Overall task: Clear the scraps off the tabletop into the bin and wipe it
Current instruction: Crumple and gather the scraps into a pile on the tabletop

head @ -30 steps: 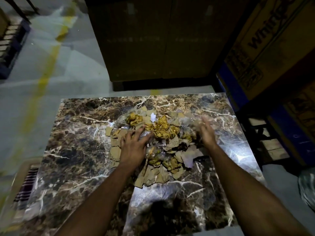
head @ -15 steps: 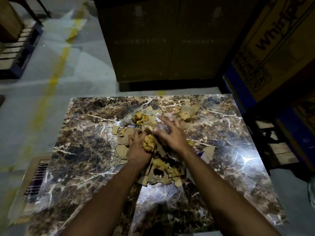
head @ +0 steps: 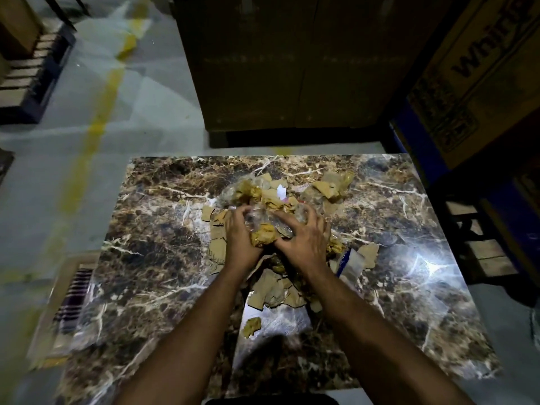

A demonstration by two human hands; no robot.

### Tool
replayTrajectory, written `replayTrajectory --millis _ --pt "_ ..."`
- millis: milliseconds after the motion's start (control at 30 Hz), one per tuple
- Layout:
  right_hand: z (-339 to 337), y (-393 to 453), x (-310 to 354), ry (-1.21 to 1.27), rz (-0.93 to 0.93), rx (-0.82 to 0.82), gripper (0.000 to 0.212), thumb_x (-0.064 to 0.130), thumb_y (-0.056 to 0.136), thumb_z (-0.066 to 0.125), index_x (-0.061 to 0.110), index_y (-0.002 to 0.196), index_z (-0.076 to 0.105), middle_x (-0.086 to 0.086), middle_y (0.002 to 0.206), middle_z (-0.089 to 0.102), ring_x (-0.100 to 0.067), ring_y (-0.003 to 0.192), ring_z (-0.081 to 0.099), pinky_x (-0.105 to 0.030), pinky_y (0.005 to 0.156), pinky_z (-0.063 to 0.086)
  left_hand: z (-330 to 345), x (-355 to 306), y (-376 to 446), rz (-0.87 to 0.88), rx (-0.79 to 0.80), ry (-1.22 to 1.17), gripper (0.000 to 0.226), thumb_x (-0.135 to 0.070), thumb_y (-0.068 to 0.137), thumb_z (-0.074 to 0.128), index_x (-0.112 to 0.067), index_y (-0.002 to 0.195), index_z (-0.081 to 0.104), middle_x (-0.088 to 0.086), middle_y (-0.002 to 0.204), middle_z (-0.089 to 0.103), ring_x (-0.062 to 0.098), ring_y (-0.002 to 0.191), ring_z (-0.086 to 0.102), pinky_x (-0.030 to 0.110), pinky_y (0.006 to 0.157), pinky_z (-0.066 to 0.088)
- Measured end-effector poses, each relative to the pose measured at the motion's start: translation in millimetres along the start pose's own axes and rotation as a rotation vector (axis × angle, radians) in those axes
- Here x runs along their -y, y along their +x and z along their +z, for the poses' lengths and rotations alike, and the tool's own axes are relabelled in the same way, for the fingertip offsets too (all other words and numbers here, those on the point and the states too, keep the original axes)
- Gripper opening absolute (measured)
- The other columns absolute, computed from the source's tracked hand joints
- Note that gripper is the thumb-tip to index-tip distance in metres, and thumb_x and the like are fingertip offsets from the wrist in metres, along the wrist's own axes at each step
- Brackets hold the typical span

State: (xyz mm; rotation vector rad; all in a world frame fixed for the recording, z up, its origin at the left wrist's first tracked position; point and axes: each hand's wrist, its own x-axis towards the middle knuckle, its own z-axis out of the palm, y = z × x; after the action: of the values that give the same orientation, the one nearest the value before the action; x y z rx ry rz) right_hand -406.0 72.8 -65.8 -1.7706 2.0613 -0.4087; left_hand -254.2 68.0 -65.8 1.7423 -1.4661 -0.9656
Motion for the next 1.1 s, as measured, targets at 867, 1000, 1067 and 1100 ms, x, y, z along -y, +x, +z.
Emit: replayTrajectory --millis 867,1000,1067,1100 --pt "-9.7 -11.8 -32.0 0.406 0.178 -0.049 0.104 0.088 0.068 0.061 0.047 0.155 0.021 0.004 0.165 0.017 -0.031 0.147 0.026 -0.066 0.116 0.027 1.2 34.6 -4.2 -0.013 0.04 0.013 0.068 -0.071 0.087 0.056 -0.06 0.147 0.026 -0.017 0.167 0.002 0.027 0.154 0.008 0.066 0.118 0.02" --pt "-3.7 -15.3 -22.0 0.661 0.106 -0.078 0.083 0.051 0.083 0.078 0.041 0.152 0.033 0.004 0.161 0.027 -0.009 0.129 0.04 -0.044 0.107 0.044 11.9 33.9 -9.7 0.008 -0.01 -0.075 0.054 -0.051 0.095 0.058 -0.048 0.146 0.042 -0.021 0.161 0.019 0.023 0.153 0.012 0.06 0.119 0.022" --pt "-6.1 -14.3 -14.1 0.702 0.043 -0.103 0.083 0.047 0.082 0.078 0.044 0.152 0.034 0.004 0.159 0.028 -0.009 0.128 0.045 -0.031 0.1 0.045 14.9 21.6 -12.8 -0.024 -0.015 -0.121 0.046 -0.053 0.094 0.053 -0.037 0.137 0.054 -0.011 0.161 0.031 0.02 0.153 0.009 0.051 0.122 0.017" --pt "-7.2 -13.5 -9.5 0.715 0.018 -0.101 0.082 0.047 0.079 0.076 0.049 0.15 0.035 0.004 0.158 0.027 -0.011 0.129 0.046 -0.026 0.097 0.044 15.6 15.0 -14.6 -0.031 -0.017 -0.149 0.052 -0.06 0.091 0.047 -0.033 0.135 0.057 -0.008 0.16 0.035 0.018 0.153 0.009 0.046 0.121 0.015"
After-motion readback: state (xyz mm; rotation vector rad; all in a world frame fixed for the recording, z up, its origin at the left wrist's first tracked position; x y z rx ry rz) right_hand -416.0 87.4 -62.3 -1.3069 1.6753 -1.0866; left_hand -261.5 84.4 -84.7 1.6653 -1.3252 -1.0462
